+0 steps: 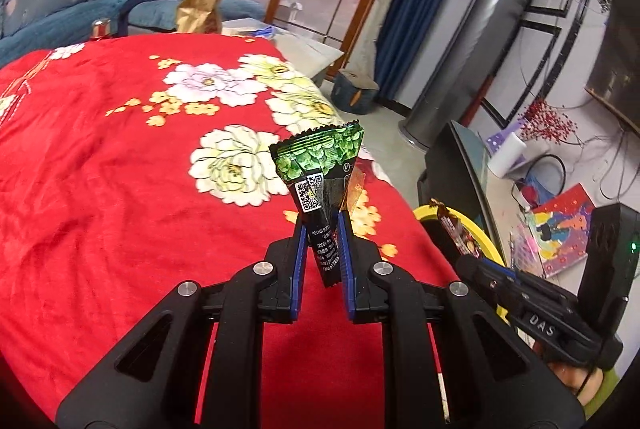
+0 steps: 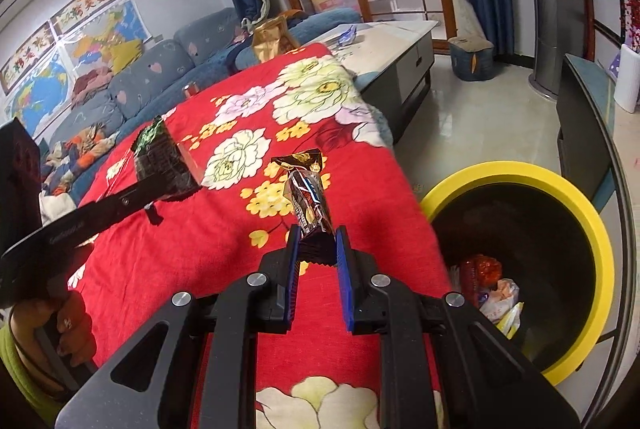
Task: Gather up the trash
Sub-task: 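Carry the black-and-green wrapper and brown wrapper over the yellow-rimmed bin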
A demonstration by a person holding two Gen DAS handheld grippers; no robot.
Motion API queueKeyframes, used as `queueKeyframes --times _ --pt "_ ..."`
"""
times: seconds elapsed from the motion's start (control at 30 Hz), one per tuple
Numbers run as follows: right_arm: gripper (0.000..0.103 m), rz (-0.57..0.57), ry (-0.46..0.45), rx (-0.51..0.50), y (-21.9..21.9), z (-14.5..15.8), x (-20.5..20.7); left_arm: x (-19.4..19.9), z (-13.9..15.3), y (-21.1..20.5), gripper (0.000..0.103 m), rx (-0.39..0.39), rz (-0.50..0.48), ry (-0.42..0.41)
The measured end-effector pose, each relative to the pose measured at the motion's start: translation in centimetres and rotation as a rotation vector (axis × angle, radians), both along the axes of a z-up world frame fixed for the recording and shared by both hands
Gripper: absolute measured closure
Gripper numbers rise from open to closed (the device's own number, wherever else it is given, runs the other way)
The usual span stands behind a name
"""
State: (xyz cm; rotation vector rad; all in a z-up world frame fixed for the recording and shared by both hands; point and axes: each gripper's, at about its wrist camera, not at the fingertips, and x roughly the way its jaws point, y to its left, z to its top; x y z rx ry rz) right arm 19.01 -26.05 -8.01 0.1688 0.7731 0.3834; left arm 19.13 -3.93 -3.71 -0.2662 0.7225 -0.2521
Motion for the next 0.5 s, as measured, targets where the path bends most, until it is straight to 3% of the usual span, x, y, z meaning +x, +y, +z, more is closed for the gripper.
queueKeyframes --times 0.5 --pt "0.086 -0.087 -0.030 0.002 -3.9 1.2 -0.9 -1.6 1.4 -4.4 0.093 0.028 -0.126 -0.038"
